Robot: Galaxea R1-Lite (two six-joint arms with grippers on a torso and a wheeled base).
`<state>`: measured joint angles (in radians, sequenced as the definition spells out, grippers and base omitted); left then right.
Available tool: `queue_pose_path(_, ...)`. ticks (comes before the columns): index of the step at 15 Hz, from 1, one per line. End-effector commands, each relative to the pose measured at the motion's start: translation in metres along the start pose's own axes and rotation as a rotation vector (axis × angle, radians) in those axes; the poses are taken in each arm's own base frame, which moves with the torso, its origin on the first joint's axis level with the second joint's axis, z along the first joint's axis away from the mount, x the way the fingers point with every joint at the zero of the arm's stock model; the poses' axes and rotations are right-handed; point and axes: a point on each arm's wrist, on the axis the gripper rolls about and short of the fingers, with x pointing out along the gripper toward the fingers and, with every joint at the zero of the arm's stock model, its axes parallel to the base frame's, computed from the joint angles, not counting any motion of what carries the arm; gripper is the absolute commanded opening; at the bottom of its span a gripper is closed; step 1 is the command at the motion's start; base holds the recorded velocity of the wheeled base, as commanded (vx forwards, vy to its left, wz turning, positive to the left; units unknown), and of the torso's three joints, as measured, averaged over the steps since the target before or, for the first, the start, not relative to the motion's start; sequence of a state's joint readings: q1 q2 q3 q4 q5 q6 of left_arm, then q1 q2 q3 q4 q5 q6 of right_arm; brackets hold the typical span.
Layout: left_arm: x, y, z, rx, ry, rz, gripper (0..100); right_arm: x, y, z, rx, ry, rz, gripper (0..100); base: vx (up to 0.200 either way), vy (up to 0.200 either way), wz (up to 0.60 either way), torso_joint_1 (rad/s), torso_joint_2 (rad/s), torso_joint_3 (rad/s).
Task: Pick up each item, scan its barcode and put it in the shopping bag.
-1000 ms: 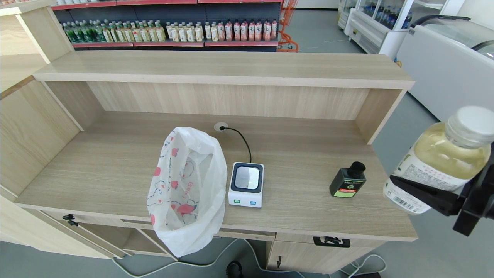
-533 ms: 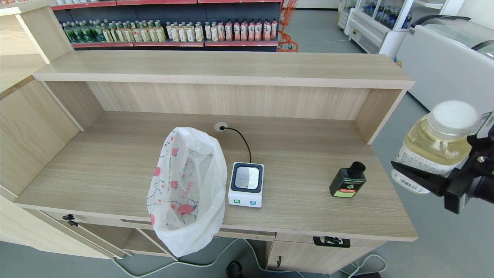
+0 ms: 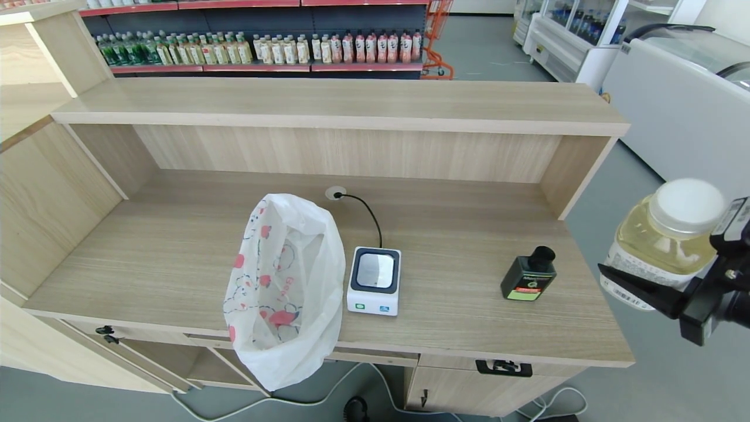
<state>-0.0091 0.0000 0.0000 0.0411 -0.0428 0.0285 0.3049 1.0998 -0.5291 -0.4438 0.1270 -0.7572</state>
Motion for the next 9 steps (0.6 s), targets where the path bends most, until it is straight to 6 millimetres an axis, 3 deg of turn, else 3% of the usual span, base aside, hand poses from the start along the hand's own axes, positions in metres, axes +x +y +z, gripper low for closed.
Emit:
queue_pose_path(1, 0.000, 0.000, 0.000, -0.001, 0.002, 0.000, 100, -0.004, 0.001, 0.000, 0.000, -0.007, -0.005, 0, 0.000, 0.200, 0.00, -0.007, 0.00, 0.007)
queue_pose_path(7, 0.000, 0.000, 0.000, -0.001, 0.002, 0.000, 100, 0.002, -0.001, 0.001, 0.000, -0.014, 0.011, 0, 0.000, 0.200, 0.00, 0.006, 0.00, 0.005)
queue_pose_path(9, 0.000, 0.000, 0.000, -0.001, 0.002, 0.001, 100, 0.018, 0.000, -0.003, -0.017, -0.011, 0.021, 0, 0.000, 0.200, 0.00, 0.000, 0.00, 0.000)
